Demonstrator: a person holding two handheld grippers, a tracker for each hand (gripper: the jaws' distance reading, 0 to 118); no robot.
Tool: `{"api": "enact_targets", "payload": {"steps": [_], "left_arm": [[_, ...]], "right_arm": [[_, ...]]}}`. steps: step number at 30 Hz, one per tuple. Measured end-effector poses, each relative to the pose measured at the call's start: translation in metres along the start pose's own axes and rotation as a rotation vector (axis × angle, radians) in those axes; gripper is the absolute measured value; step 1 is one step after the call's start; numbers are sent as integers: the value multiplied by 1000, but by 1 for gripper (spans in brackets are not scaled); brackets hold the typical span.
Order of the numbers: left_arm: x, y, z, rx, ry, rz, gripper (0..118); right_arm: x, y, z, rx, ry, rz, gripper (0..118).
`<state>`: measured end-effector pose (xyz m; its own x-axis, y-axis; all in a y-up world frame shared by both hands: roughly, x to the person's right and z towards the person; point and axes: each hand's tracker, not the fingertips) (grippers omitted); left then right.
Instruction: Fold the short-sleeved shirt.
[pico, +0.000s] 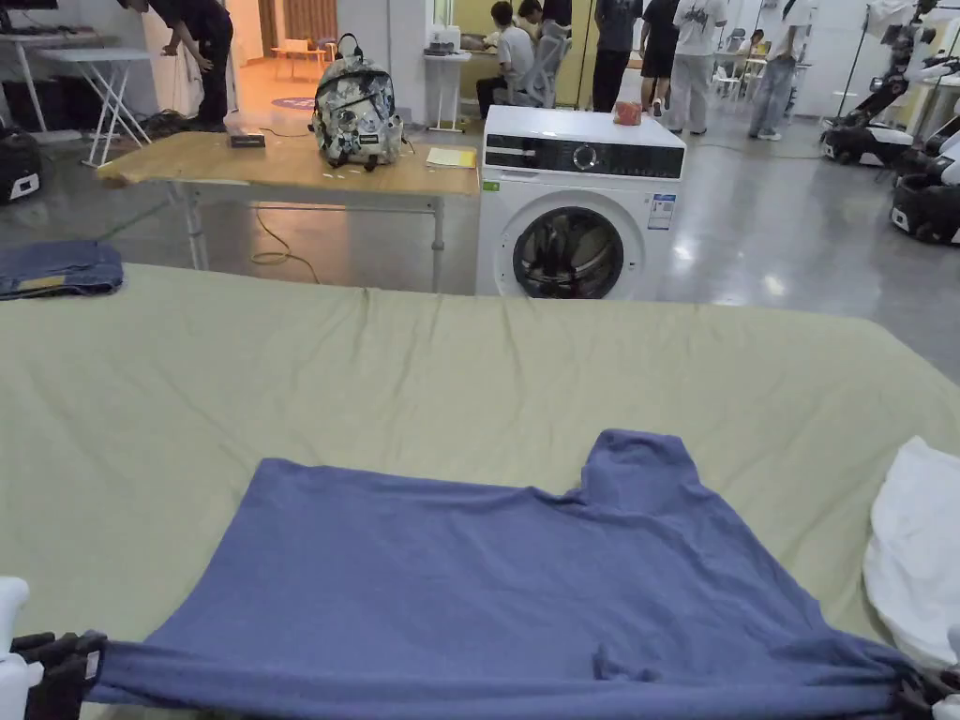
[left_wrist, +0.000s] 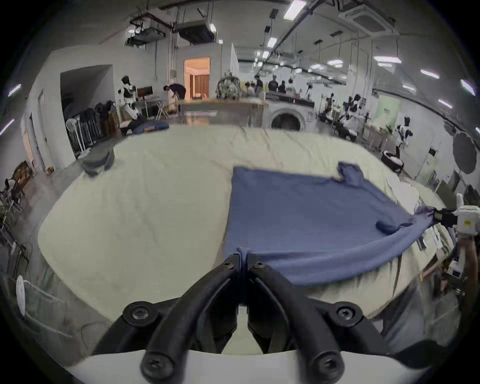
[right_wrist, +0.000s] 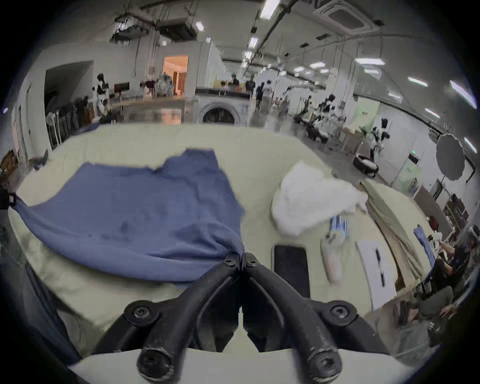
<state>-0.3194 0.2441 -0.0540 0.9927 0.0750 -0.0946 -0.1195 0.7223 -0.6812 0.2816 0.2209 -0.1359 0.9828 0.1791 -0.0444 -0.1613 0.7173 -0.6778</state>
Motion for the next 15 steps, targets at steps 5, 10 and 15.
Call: {"api": "enact_targets", "payload": {"steps": [5,10,15], "left_arm": [[-5,-40,-33,-145,16,-3,0],[-11,-63,-71,-273,17,-16,0],[-15,-65,-81,-276,8,6,0]], "right_arm": [[-11,-52,-34,-153,18,65,0],[-16,-76,-66,-244,13,94,0],[-20,-78,-78,-276,12,106,1]]}}
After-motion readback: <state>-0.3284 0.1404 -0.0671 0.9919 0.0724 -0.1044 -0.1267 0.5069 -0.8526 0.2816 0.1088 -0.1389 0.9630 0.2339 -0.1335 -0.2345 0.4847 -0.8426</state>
